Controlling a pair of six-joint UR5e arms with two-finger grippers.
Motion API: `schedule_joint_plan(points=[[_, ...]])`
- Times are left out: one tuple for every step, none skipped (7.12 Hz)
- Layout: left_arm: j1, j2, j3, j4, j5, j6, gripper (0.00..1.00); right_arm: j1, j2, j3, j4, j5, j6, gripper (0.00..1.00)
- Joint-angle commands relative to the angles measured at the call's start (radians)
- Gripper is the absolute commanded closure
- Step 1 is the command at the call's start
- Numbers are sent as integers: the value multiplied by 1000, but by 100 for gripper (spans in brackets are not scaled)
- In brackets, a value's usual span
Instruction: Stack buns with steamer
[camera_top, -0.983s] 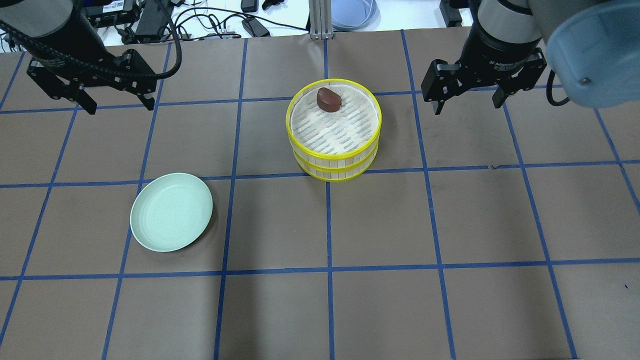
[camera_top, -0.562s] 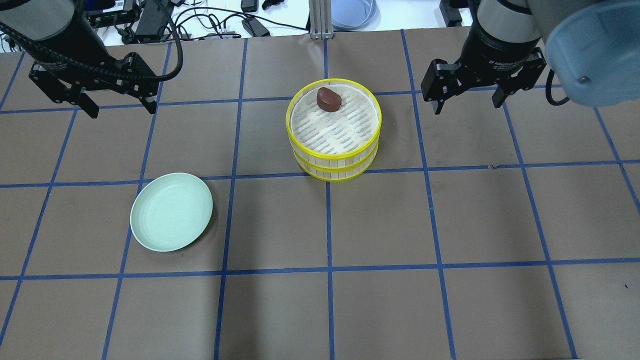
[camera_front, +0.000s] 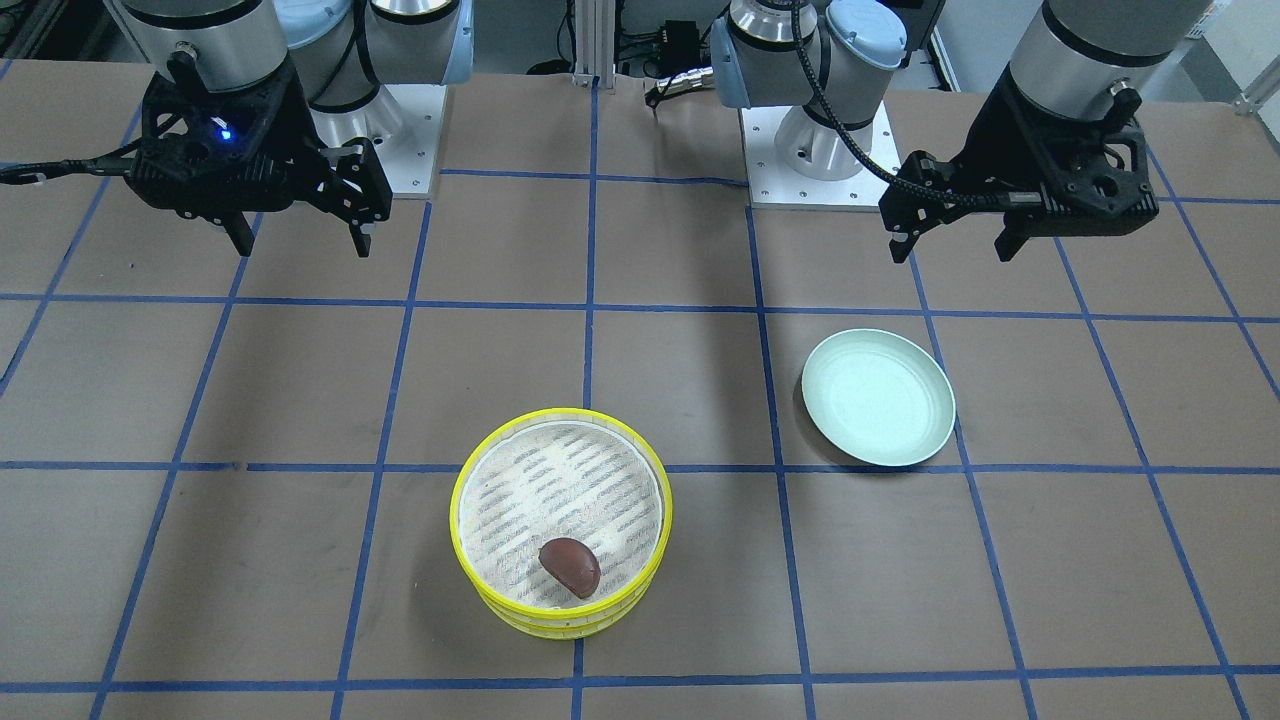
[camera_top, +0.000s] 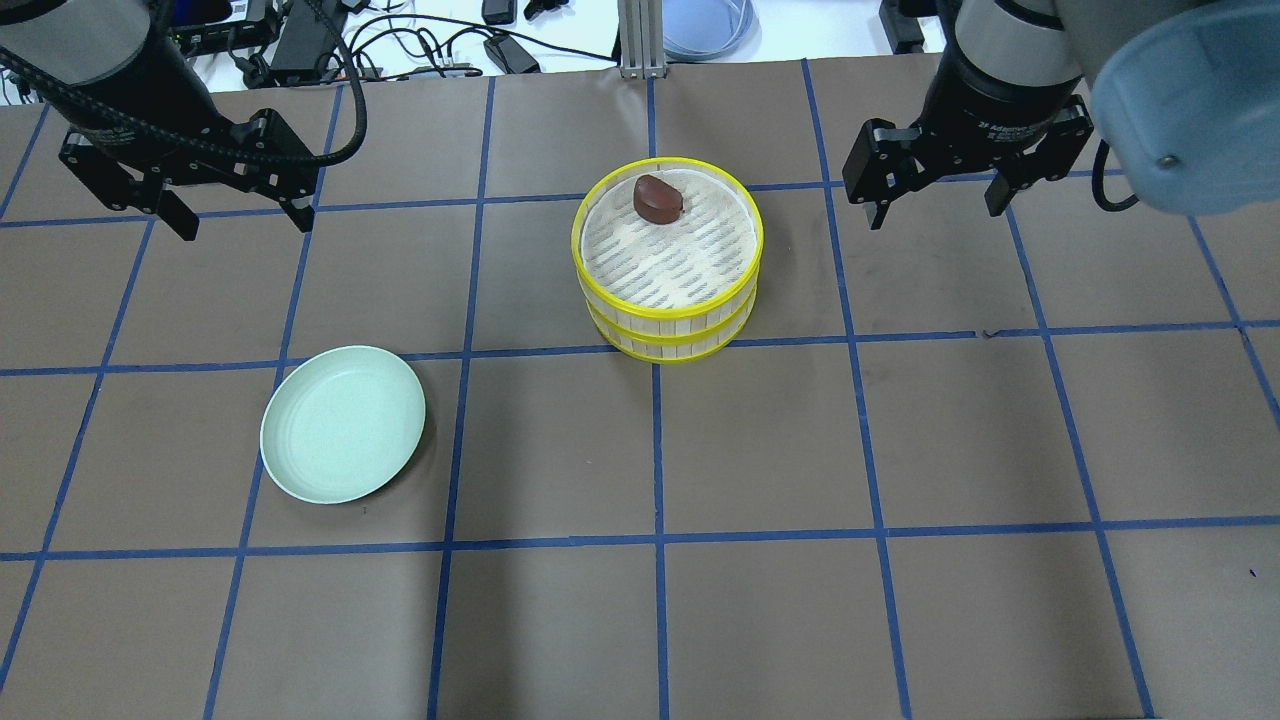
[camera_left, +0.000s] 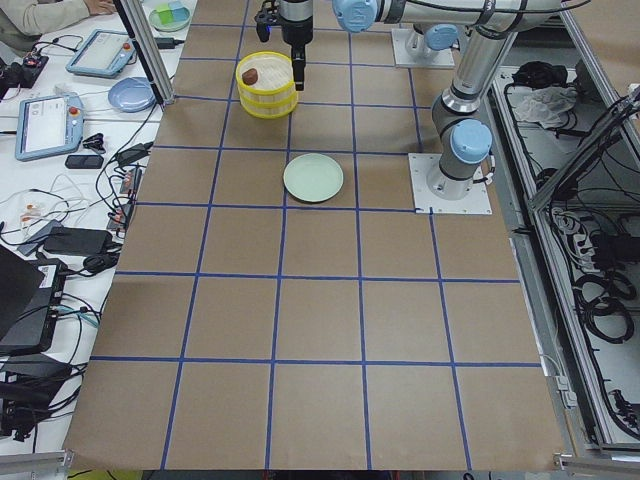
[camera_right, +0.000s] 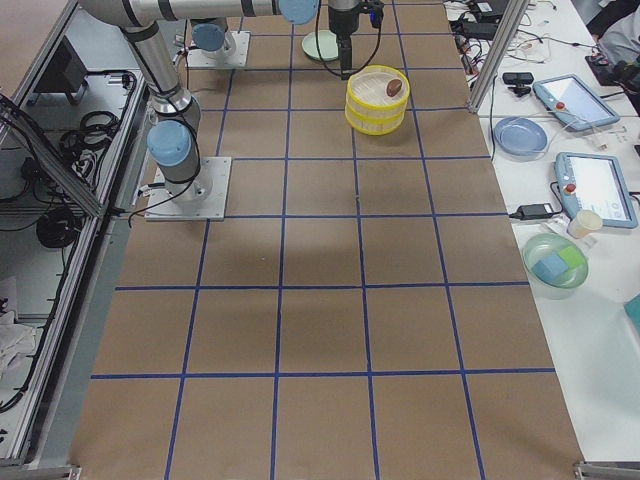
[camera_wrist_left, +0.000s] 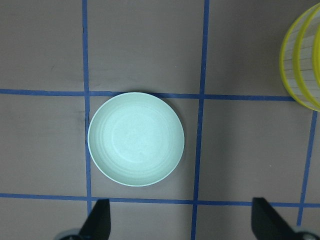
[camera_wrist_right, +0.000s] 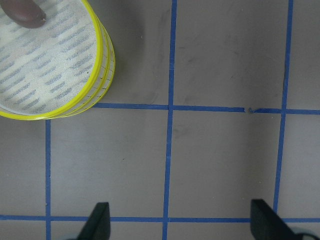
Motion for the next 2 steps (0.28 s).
schedule_joint_plan(points=[[0, 0, 0, 0, 1, 0, 0, 0, 0, 2, -2, -1, -8, 0], [0, 2, 0, 0, 2, 0, 0, 0, 0, 2, -2, -1, -8, 0]])
